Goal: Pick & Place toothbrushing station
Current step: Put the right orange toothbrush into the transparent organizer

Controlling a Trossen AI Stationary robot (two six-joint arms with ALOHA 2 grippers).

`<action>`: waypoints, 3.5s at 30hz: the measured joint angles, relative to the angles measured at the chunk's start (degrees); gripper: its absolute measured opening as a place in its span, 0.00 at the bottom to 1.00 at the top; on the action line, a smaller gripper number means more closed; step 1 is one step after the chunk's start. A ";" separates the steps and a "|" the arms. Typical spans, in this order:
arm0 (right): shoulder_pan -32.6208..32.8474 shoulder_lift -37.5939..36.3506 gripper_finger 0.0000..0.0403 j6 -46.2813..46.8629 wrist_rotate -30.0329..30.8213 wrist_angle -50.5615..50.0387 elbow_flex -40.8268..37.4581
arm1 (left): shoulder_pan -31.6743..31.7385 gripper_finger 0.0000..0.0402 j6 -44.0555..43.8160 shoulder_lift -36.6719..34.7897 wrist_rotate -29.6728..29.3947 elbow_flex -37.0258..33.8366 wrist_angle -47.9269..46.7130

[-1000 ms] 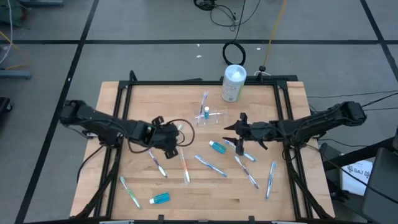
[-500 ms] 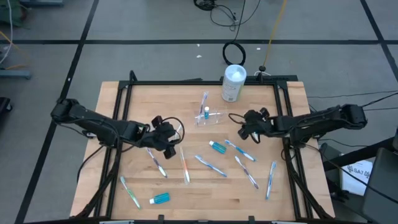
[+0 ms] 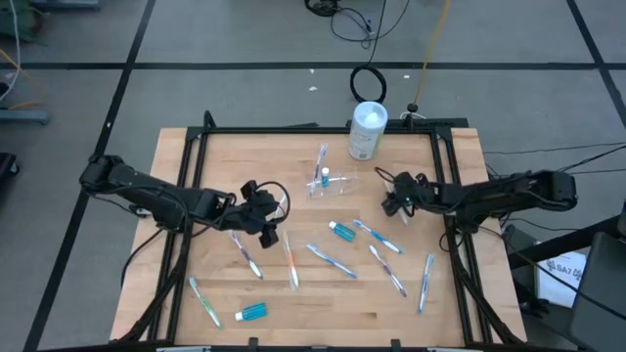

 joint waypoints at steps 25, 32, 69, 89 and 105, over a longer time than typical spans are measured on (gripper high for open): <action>-1.89 -4.05 0.03 -11.34 -2.83 25.50 -4.56 | 0.33 0.53 0.77 0.00 -2.99 0.00 -0.02; -1.40 -10.69 0.02 -17.33 -2.71 41.62 -4.49 | 0.21 0.53 0.20 0.00 -2.97 0.00 -0.02; -1.41 30.37 0.02 -37.82 -9.98 86.26 16.45 | -0.01 0.53 2.64 0.00 -3.50 0.00 0.02; -2.98 43.45 0.02 -37.49 -4.11 82.01 20.89 | 1.08 0.53 5.61 0.00 -3.52 0.00 2.05; -2.85 43.39 0.19 -30.91 -4.36 76.90 20.84 | 1.08 0.53 5.37 -0.02 -3.52 0.00 2.04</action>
